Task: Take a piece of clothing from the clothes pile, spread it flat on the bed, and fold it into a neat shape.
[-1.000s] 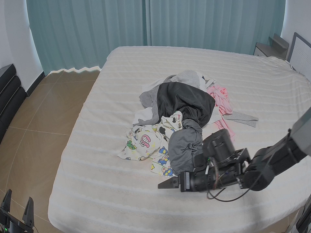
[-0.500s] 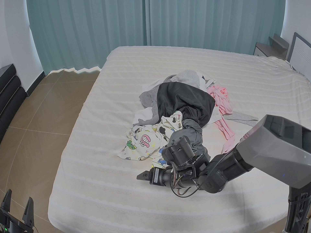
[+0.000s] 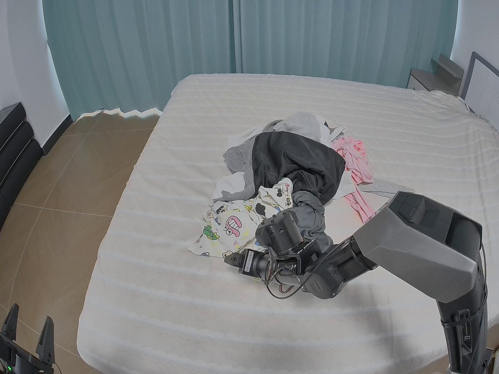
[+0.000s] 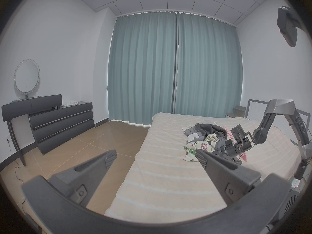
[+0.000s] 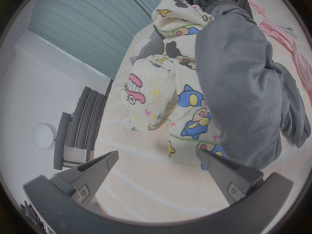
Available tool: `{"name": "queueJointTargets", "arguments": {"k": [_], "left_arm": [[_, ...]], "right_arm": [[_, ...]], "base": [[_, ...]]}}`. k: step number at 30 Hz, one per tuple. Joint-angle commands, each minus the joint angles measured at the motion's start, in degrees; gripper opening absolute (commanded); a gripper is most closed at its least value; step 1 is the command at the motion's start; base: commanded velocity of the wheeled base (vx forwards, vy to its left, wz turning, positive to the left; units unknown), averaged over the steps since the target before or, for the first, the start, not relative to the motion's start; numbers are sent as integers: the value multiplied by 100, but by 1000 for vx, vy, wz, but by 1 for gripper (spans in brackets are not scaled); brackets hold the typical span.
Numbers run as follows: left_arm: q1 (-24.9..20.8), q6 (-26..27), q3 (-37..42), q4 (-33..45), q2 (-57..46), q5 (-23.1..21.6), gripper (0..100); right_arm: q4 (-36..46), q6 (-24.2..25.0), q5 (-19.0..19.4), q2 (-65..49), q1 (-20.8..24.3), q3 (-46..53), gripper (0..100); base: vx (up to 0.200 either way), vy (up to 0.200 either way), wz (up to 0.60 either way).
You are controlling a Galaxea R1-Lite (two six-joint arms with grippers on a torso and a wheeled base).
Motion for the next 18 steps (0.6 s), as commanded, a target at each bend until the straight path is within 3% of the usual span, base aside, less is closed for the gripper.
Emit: {"name": "queueJointTargets", "arguments": {"k": [1,5,18], "left_arm": [[2,-3,92,-2,-93,11,100],[2,-3,92,-2,-93,2,100],[2,-3,92,-2,-93,2,100]], "right_arm": [[-20,-215,-183,141,-195,18,100],[-64,-479,-623,212,-388,-17,100],[-73,-848,-764,-263,-1004,519,100]], "base": [[0,0,0],[0,0,0],[0,0,0]]}}
